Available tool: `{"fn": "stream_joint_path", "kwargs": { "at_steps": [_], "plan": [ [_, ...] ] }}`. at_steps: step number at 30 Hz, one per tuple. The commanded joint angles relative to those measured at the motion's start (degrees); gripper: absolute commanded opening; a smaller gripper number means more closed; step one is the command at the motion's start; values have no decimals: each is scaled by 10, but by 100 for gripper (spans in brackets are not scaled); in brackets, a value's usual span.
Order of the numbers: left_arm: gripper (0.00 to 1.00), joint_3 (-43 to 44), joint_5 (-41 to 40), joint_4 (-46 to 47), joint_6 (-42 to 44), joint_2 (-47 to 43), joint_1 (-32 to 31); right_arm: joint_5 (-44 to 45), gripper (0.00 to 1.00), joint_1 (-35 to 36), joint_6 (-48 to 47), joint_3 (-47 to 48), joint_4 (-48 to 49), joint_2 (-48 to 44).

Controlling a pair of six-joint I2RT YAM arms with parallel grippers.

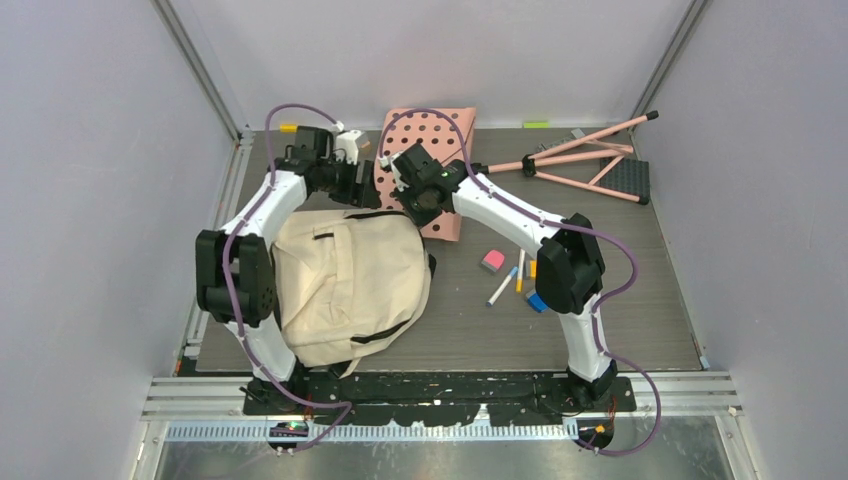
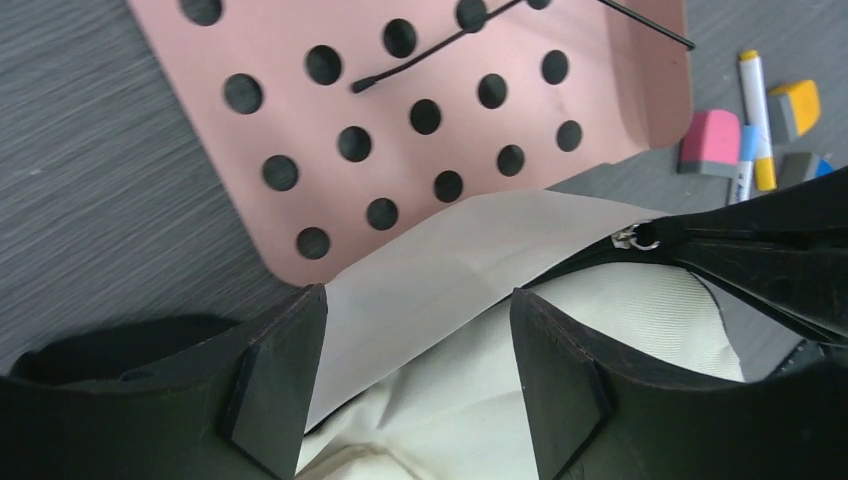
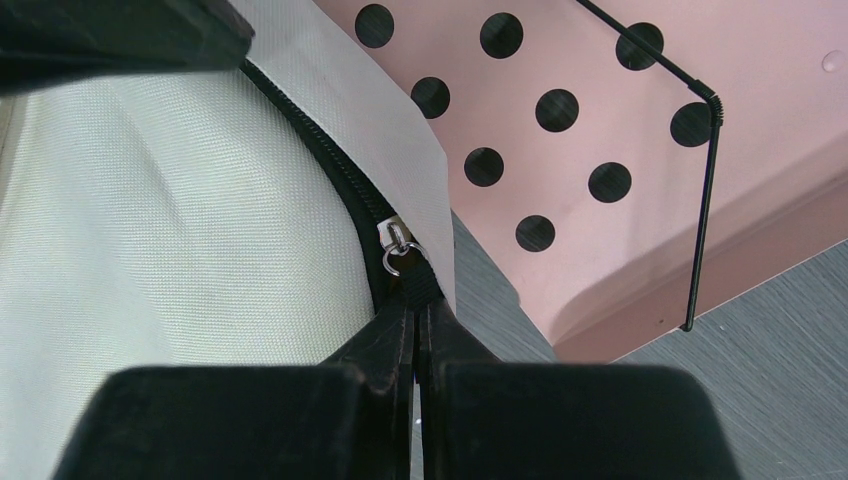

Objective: Pack the student bag
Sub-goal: Zip the student bag at the center of the board.

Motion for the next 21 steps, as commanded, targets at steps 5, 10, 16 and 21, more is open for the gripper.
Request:
{"fn": "stream_joint_path", "kwargs": {
  "at_steps": [5,10,16,21],
  "plan": [
    [68,5,90,34,29,15,-1,-1,1,-3,5,37,-9,0],
    [66,3,121,29,23,33,-1,-3,1,-3,13,40,-11,2],
    [67,-5,132,37,16,50,-3,-2,1,-3,15,40,-12,2],
    [49,-7,128,33,15,59,-11,0,1,-3,15,40,-13,3]
  ]
}}
